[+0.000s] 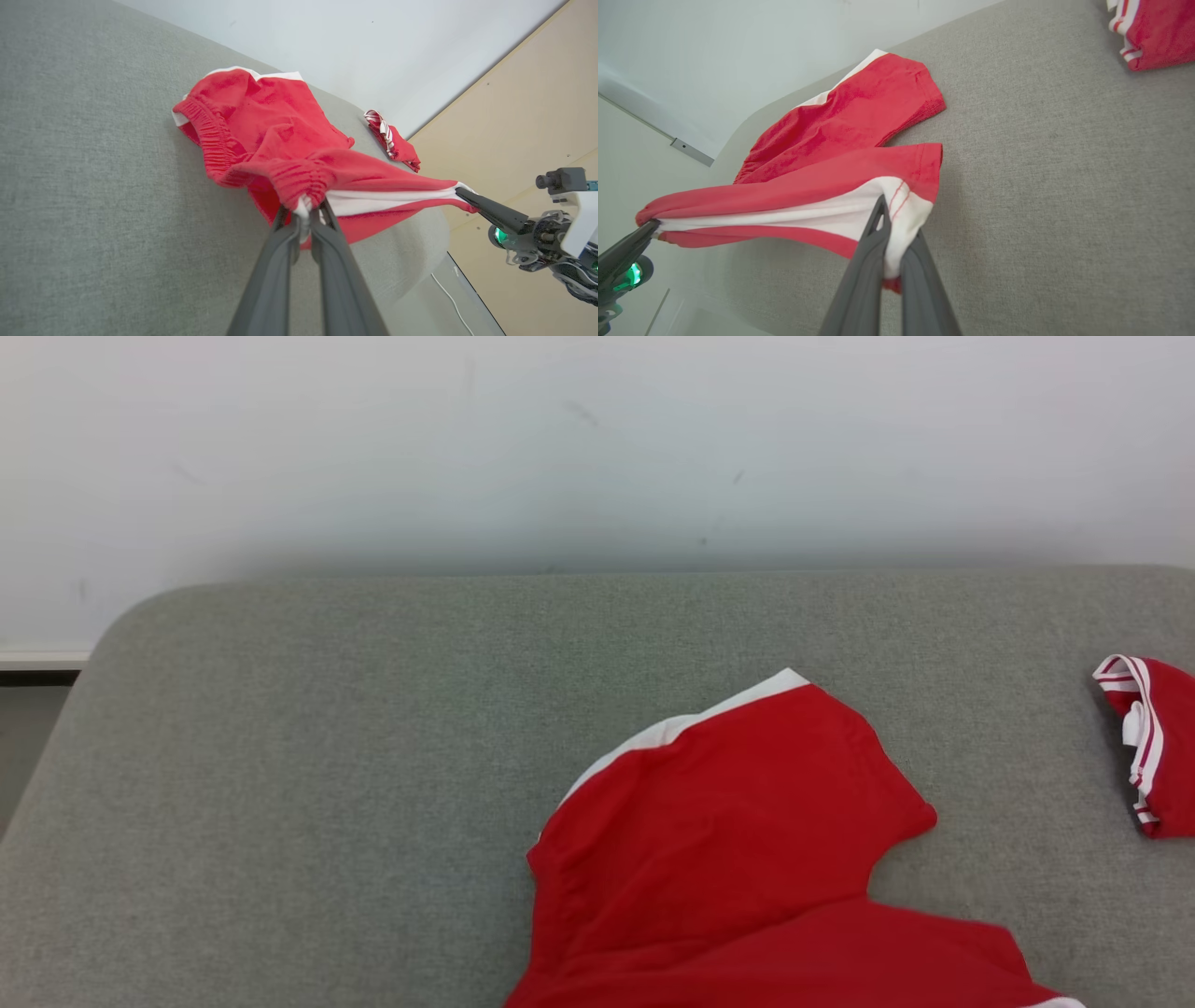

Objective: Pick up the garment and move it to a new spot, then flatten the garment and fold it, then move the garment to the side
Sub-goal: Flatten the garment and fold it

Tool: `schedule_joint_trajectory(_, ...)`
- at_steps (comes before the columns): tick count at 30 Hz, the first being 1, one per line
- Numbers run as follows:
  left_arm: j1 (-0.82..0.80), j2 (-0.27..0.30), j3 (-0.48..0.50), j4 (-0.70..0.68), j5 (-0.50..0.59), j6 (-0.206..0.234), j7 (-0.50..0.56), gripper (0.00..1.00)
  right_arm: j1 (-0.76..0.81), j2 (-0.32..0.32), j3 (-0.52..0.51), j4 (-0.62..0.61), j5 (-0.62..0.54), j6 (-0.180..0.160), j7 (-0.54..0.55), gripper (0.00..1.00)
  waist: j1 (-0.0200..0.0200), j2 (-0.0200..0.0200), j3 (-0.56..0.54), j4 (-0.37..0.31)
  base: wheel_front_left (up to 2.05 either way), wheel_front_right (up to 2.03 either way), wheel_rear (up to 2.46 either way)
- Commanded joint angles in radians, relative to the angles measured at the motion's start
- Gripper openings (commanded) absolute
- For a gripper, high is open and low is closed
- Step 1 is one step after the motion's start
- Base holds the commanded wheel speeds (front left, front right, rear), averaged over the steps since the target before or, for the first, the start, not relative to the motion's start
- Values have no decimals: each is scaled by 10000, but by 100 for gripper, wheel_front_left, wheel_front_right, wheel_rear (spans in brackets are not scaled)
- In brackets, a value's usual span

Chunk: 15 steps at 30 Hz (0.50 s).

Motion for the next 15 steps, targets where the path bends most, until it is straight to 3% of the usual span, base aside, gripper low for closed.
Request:
schedule_joint_trajectory(1,350,181,44,-208,-253,90,81,0,344,-87,-228,-85,-72,-31,160,0,4,0,-138,112,0,0,0)
schedule_joint_trajectory(7,759,277,-20,-642,-768,18,304,0,665,31,-770,-506,-132,-31,756,0,4,0,-177,255,0,0,0)
schedule_joint_trajectory(15,-941,-479,177,-184,-1501,-204,1203,0,-1609,117,-789,-337,-304,-30,2117,0,4,0,649,594,0,0,0)
